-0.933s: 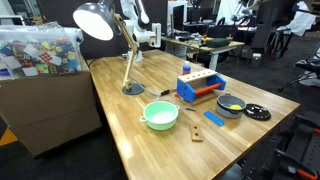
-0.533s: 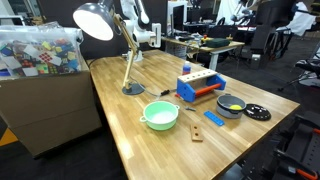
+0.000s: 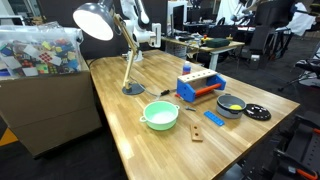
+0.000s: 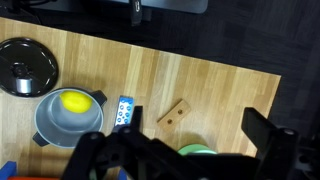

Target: Place the blue block in the green dish

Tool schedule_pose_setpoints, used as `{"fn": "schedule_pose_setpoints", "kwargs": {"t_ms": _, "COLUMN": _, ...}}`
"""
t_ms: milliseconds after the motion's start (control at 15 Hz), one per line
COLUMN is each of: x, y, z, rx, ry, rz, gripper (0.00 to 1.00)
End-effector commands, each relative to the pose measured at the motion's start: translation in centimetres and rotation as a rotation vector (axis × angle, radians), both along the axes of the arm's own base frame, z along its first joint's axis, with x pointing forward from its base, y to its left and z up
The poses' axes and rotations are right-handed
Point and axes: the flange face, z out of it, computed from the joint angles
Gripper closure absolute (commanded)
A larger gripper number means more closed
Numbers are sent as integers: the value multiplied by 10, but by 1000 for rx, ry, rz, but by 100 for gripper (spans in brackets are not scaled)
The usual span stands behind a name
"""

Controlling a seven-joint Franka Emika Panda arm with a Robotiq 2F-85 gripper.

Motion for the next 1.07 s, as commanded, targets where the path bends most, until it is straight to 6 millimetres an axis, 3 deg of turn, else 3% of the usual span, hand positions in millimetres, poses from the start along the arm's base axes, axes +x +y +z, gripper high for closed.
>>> {"fn": "schedule_pose_setpoints", "kwargs": {"t_ms": 0, "x": 11, "y": 6, "z": -10, "rx": -28, "ry": -12, "rz": -6, "gripper": 0}}
{"fn": "schedule_pose_setpoints", "kwargs": {"t_ms": 400, "x": 45, "y": 10, "z": -51, "rx": -25, "ry": 82, "rz": -7, "gripper": 0}}
{"fn": "schedule_pose_setpoints", "kwargs": {"t_ms": 533, "x": 53, "y": 8, "z": -55, "rx": -26, "ry": 97, "rz": -8, "gripper": 0}}
{"fn": "schedule_pose_setpoints", "kwargs": {"t_ms": 600, "x": 44, "y": 11, "z": -55, "rx": -30, "ry": 80, "rz": -15, "gripper": 0}}
{"fn": "schedule_pose_setpoints", "kwargs": {"t_ms": 1000, "x": 52, "y": 9, "z": -58, "rx": -28, "ry": 86, "rz": -21, "gripper": 0}}
